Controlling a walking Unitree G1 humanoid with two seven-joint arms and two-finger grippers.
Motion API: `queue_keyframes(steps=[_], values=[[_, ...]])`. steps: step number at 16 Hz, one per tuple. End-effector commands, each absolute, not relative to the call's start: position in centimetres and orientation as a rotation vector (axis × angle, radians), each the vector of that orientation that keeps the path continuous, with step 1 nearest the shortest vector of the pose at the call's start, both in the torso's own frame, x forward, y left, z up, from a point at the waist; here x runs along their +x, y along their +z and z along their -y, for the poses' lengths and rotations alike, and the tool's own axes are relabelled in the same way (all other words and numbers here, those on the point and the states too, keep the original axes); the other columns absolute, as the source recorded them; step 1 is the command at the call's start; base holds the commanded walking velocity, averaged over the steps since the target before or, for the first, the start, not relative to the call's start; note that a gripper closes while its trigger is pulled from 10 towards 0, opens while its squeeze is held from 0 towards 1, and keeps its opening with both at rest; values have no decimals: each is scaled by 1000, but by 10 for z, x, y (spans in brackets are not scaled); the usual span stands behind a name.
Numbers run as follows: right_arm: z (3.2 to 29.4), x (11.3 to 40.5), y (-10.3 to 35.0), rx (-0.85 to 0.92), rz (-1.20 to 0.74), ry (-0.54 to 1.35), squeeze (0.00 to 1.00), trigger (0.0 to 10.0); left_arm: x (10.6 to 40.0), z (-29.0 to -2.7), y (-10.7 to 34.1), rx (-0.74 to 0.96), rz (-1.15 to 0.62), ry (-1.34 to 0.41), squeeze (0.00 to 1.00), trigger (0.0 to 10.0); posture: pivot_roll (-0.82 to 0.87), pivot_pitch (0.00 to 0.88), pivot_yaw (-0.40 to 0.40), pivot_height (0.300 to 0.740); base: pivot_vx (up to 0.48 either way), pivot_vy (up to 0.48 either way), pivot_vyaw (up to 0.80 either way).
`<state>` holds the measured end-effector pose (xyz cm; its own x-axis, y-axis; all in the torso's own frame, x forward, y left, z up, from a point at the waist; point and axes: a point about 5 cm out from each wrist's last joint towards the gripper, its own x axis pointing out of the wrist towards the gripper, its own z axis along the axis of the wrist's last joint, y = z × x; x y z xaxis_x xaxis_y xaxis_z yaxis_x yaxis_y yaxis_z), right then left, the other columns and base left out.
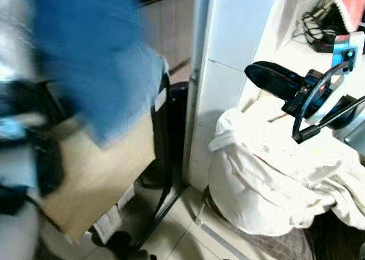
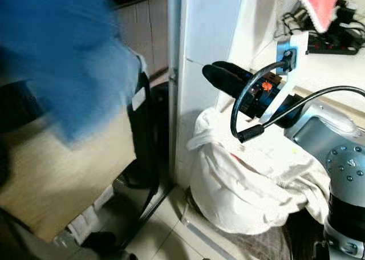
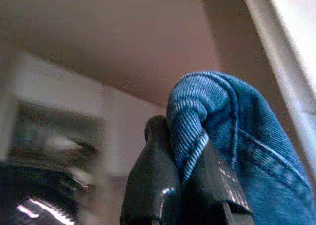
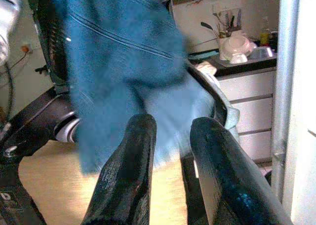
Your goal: Clothes washing
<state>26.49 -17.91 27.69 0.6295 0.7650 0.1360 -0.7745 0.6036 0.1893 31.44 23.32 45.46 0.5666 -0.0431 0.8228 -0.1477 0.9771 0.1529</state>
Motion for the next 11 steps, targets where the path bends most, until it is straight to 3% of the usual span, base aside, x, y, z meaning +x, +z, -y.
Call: queue_keyframes(steps=[1,2,3,6,7,8,9,11], values=[[172,262,283,205,75,913,0,10000,330,-233,443,305,859,78,0,0,-47,0,22,740,0,0,0],[169,261,283,193,73,919,0,10000,341,-236,430,371,761,96,0,0,-47,0,22,740,0,0,0],[158,259,279,148,55,948,0,10000,368,-248,389,497,471,147,0,10000,-48,0,23,740,0,0,0],[120,246,262,82,-33,1055,0,10000,389,-288,296,510,-19,236,0,10000,-59,0,26,740,0,0,0],[120,246,262,82,-33,1055,0,10000,389,-288,296,510,-19,236,0,10000,-59,0,26,740,0,0,0],[116,245,258,75,-52,1058,0,10000,388,-295,284,514,-82,248,875,10000,-59,0,26,740,0,0,0],[108,242,251,71,-83,1067,0,10000,382,-312,266,503,-194,259,1000,10000,-63,0,27,740,0,0,0],[106,239,249,72,-92,1079,0,10000,375,-330,268,536,-245,295,1000,10000,-60,0,26,740,0,0,0]])
